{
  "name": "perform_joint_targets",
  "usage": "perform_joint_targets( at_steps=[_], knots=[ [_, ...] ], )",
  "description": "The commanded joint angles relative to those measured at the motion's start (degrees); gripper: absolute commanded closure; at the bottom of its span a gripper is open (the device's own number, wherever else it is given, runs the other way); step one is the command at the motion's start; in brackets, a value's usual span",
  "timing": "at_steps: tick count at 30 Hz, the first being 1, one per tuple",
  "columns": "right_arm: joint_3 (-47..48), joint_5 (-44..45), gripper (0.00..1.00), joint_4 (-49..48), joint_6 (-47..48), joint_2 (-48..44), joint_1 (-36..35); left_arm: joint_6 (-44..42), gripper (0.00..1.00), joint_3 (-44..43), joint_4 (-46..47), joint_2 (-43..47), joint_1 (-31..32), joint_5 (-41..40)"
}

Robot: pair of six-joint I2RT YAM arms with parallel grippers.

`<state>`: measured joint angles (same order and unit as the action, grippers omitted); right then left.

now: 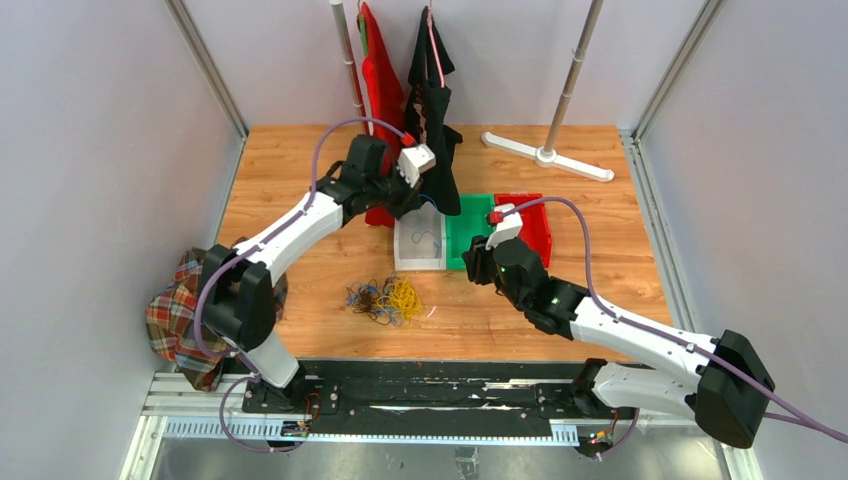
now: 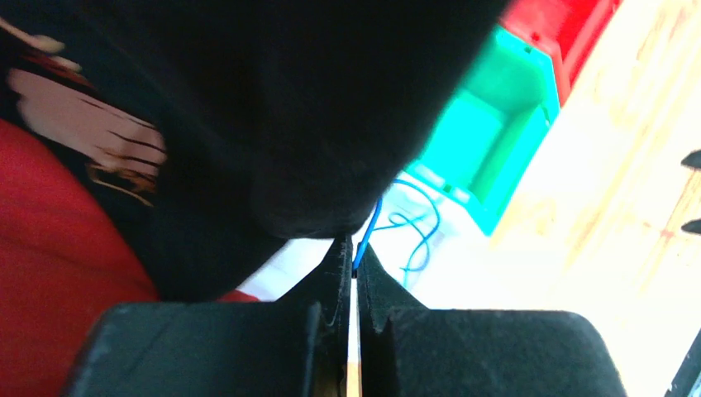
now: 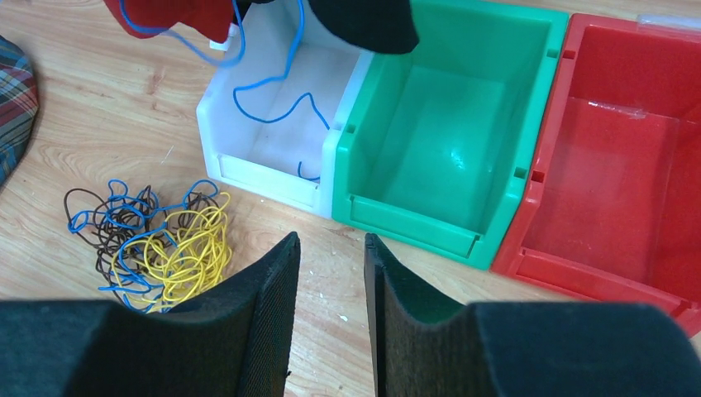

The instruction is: Untangle the cables

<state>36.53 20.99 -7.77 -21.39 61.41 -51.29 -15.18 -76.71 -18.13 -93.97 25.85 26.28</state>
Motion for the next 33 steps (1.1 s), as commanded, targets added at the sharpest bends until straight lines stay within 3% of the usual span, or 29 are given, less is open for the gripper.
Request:
perform_joint_targets(
  at_steps=[1,7,12,13,14,15,16,22,28,33],
  knots=[
    [-0.3,1.1,0.65,1.2,0.4,-1.1,0.8,-2.8,1.00,4.4,1.5,-0.5,3.3,-2.7],
    [-0.9,1.4,0.57,2.2,-0.1,-2.9,0.8,-1.5,0.99,5.5,3.2,-3.0,4.9,-3.9],
    [-1.1,1.7,0.57,3.0,-0.1,-3.7,0.8,-1.2,0.95,4.6,2.7,-5.1,5.0,-4.2],
    [-1.1,1.8,0.56,3.1,0.0,-3.8,0.8,-1.2,0.85,4.6,2.5,-5.2,5.0,-4.1],
    [-0.9,1.7,0.56,3.2,0.1,-3.8,0.9,-1.5,0.67,4.4,2.1,-5.2,5.2,-4.4],
    [-0.8,1.8,0.55,3.3,0.2,-3.9,0.9,-2.1,0.55,3.9,1.2,-5.3,5.4,-4.8],
    [-0.7,1.9,0.54,3.6,0.3,-3.8,0.9,-3.0,0.50,3.1,-0.1,-5.3,5.4,-4.9],
    [-0.2,2.9,0.53,4.3,0.6,-3.9,0.9,-6.9,0.35,-1.3,-6.6,-4.0,5.4,-8.4],
    [0.0,0.5,0.55,4.2,0.9,-3.5,0.9,-10.2,0.14,-6.9,-21.4,-2.4,5.4,-3.7],
    [-0.5,-3.9,0.54,4.4,0.3,-1.9,0.2,-19.2,0.11,1.1,-31.7,5.7,4.7,3.6]
  ],
)
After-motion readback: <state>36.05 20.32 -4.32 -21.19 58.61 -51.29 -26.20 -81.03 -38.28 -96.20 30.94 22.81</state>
